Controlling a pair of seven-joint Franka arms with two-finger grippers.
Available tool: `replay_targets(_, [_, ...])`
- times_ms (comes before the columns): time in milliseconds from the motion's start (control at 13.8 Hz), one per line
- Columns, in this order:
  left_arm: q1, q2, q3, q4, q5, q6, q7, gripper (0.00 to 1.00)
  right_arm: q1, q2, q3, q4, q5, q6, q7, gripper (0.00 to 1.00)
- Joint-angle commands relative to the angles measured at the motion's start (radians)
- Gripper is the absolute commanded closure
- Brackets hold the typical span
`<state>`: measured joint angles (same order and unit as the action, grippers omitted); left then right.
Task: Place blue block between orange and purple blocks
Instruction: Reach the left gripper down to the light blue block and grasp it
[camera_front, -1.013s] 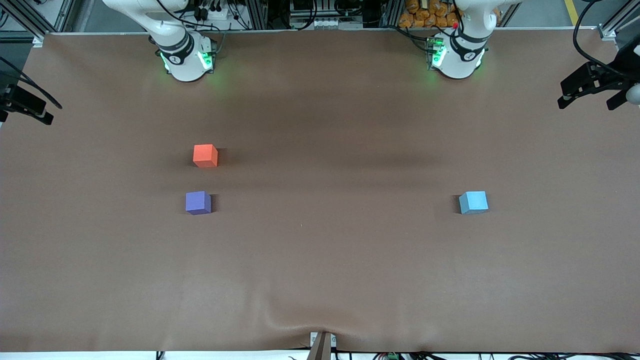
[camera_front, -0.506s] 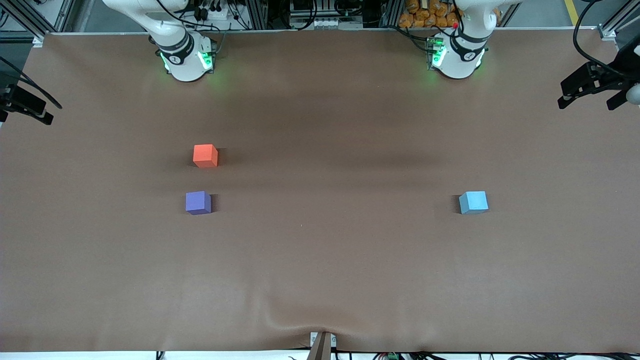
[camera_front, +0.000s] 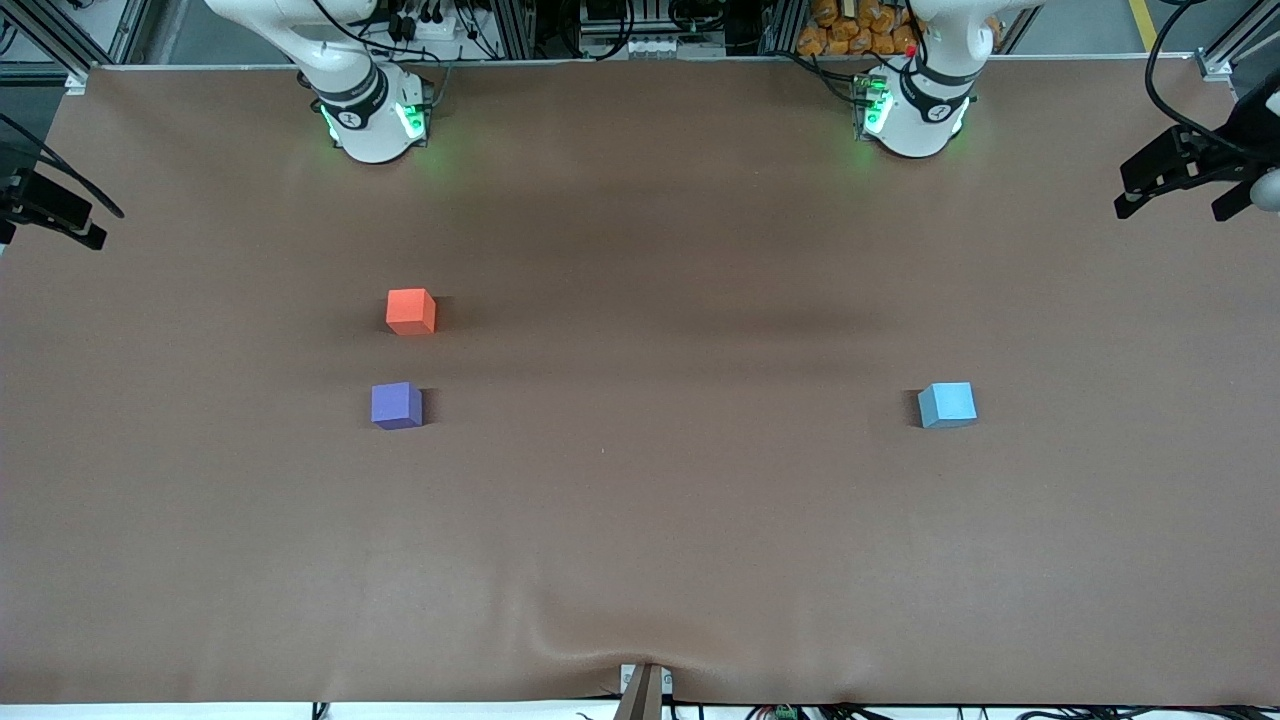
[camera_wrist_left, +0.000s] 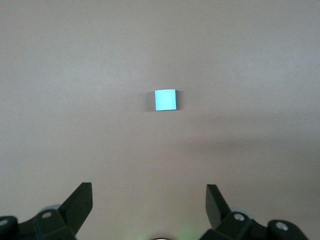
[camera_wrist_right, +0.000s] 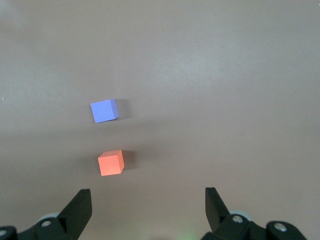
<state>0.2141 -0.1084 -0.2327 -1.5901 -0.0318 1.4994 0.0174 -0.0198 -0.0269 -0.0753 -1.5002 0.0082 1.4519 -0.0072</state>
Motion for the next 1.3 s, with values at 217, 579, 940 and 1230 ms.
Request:
replay_targets(217, [0.008, 0.120, -0.002, 0.004, 0.018, 0.031, 0.019, 0.00, -0.020, 0.012, 0.012, 0.026, 0.007, -0.013, 0.012, 0.00])
replay_targets(579, [0.002, 0.248, -0.008, -0.095, 0.023, 0.210, 0.022, 0.00, -0.022, 0.012, 0.012, 0.026, 0.006, -0.013, 0.010, 0.00])
replay_targets(940, [-0.045, 0.381, -0.017, -0.172, 0.024, 0.398, -0.019, 0.00, -0.020, 0.012, 0.012, 0.026, 0.006, -0.013, 0.012, 0.00])
replay_targets(1230, [-0.053, 0.429, -0.019, -0.307, 0.079, 0.580, -0.083, 0.00, -0.023, 0.012, 0.011, 0.026, 0.006, -0.013, 0.010, 0.00])
